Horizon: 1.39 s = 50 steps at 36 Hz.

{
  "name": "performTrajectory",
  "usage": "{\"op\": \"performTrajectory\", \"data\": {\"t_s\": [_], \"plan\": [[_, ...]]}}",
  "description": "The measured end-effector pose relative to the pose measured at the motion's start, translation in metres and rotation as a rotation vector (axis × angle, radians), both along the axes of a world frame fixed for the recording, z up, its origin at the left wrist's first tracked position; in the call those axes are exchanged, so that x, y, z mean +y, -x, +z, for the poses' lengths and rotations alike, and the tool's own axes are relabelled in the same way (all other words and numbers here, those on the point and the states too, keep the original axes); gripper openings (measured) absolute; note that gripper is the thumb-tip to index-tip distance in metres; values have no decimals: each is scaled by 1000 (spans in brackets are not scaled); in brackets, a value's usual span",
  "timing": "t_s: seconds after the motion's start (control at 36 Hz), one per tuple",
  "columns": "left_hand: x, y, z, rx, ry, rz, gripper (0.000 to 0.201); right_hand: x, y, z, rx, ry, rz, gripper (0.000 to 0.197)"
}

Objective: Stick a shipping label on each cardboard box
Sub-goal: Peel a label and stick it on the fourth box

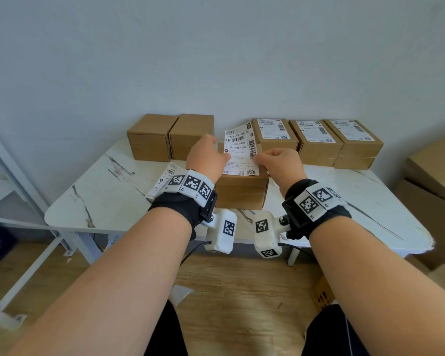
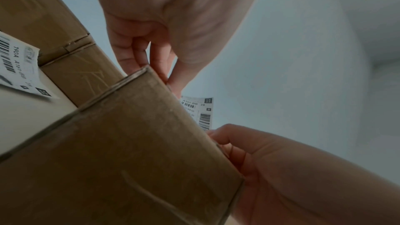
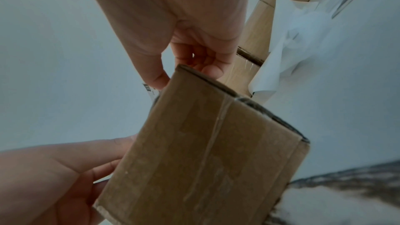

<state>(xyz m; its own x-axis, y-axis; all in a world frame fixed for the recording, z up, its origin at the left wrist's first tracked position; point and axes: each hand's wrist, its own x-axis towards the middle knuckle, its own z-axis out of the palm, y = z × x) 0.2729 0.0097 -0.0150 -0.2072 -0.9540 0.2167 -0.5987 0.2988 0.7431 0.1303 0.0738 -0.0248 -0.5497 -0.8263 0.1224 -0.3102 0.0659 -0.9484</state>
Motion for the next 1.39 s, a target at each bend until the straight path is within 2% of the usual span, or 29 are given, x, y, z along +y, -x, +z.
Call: {"op": "performTrajectory", "data": {"t_s": [0.22,0.44,0.64,0.78,0.86,0.92,1.08,1.22,1.39], "plan": [[1,3,-1,-31,24,3,50,2,-1,-1,-13,22,11,10],[5,4,0,-108,101,10,44,1,-1,-3,106,2,-21,11],[8,7,-1,-172,181,-1,38,0,0,-6,141,0,-23,11],[8,6,-3,-185,220,2,34,0,2,-9,137,-1,-32,19],[6,3,-4,-159,226,-11,21,0,3,-8,135,7,-37,26],[6,2,-6,-160,248,-46,8,1,2,-7,146,20,-14,22],[7,-1,-12,-153,281,-124,22,0,-1,-7,194,64,34,15],[10,-3,-14,-158,318,-129,22,1,2,-6,254,40,52,24],[14,-3,-18,-249,464,-153,29,-1,-1,-5,547,16,45,29]]}}
